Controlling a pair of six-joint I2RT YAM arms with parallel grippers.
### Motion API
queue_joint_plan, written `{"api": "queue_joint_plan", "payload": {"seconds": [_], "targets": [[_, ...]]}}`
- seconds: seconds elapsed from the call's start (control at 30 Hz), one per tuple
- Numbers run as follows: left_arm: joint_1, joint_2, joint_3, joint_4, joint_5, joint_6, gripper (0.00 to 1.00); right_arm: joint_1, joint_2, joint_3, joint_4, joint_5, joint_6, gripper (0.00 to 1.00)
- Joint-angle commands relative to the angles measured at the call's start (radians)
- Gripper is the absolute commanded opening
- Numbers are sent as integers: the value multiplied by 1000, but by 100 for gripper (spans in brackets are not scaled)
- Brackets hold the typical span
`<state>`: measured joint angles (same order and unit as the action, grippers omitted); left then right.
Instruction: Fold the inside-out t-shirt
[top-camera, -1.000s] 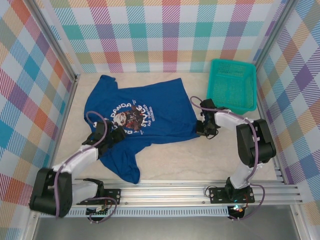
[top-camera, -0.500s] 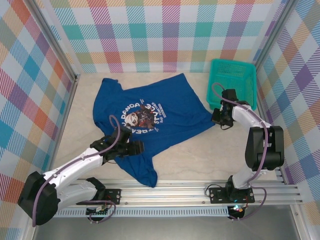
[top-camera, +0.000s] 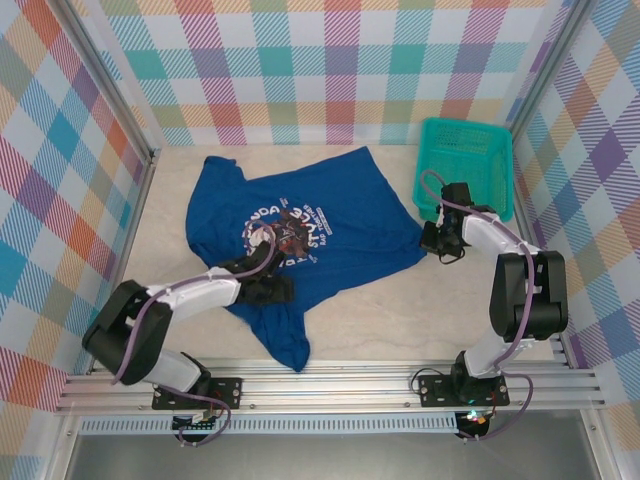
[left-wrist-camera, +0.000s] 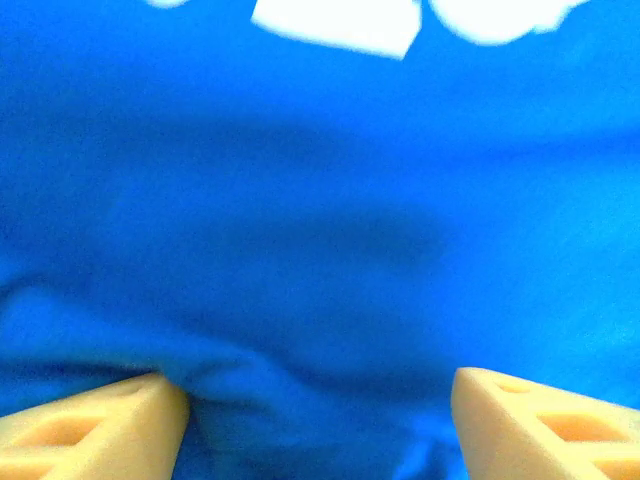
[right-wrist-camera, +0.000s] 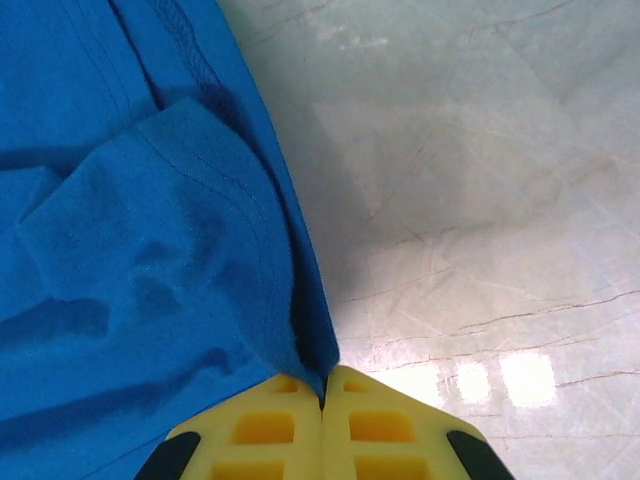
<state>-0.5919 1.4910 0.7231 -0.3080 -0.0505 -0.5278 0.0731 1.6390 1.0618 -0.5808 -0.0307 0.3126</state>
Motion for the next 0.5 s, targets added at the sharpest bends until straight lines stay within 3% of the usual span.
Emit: {"api": "queue_joint_plan", "payload": {"seconds": [0.0,0.13,0.2,0.3,0.47], "targets": [[54,161,82,169,17,32,70,12,-30,-5,14,-32,-12,0],[75,355,322,154,31,97,71,21,-27,5,16,-32,-12,0],[75,366,393,137,43,119,71,21,-29,12,14,-26,-13,0],[76,253,364,138,33,132,73,22,-39,11,18,-32,-13,0],[56,-67,153,46,-31,113,76,22,-41,-7,16,-35,-24,0]]}}
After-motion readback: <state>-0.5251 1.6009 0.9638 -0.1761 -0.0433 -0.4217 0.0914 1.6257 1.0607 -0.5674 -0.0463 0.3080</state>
